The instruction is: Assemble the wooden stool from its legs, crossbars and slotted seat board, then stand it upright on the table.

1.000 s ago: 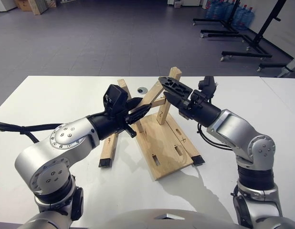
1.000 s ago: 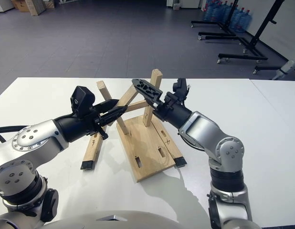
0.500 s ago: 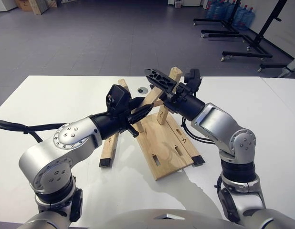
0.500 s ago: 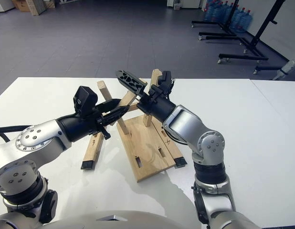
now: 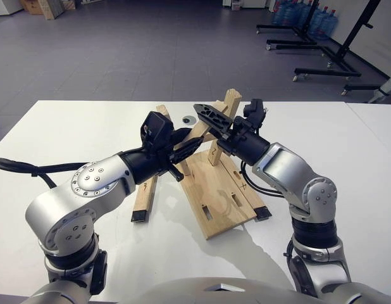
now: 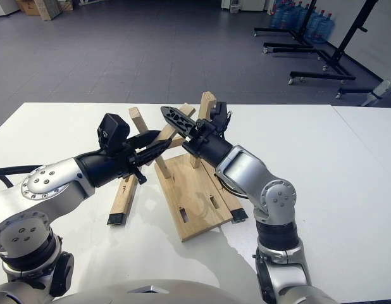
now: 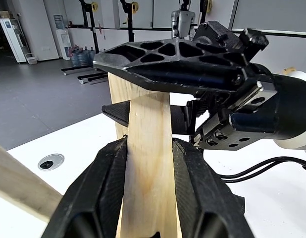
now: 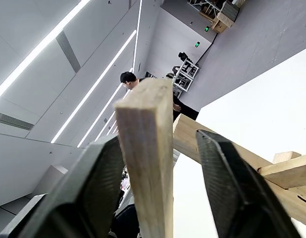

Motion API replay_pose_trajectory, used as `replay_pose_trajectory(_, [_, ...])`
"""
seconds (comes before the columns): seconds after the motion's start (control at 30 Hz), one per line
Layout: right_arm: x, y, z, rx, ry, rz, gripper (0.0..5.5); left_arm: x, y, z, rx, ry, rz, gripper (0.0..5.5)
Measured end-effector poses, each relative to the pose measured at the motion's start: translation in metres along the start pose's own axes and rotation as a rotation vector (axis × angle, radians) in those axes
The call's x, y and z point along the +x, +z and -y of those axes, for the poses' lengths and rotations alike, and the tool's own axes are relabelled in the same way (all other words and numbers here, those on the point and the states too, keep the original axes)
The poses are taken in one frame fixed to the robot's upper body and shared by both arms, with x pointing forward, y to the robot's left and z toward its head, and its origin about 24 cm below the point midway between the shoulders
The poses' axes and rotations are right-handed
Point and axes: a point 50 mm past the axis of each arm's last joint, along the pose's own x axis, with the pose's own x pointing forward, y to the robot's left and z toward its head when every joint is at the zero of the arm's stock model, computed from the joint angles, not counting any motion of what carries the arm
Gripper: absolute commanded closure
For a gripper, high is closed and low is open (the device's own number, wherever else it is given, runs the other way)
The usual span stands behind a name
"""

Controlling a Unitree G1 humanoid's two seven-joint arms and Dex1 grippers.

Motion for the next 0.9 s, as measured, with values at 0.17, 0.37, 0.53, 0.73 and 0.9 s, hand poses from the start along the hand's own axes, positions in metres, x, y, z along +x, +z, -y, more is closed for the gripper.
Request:
replay_pose_trajectory(0.17, [0.0016, -0.001, 0.0006, -0.001, -0.003, 0.004, 4.56, 0.0005, 0.0001, 0.0002, 0.001, 0.008, 0.002, 4.22])
replay_pose_trajectory(0.37, [0.0027, -0.001, 0.0005, -0.004, -0.005, 0.005, 5.01, 0.0014, -0.0006, 0.0006, 0.004, 0.011, -0.004, 4.22])
replay_pose_trajectory(0.53, [0.0034, -0.0011, 0.0012, -0.014, -0.014, 0.004, 5.08, 0.0021, -0.0011, 0.0003, 0.035, 0.019, -0.016, 4.22])
replay_pose_trajectory(0.73, [0.0015, 0.0022, 0.0047, -0.079, -0.051, 0.021, 5.1, 0.0018, -0.0082, 0.0008, 0.056, 0.024, -0.056, 3.08])
replay_pose_trajectory(0.9, [-0.0037, 0.008, 0.0086, -0.117, -0.071, 0.043, 5.1, -0.0046, -0.0057, -0.0083, 0.071, 0.042, -0.059, 2.31])
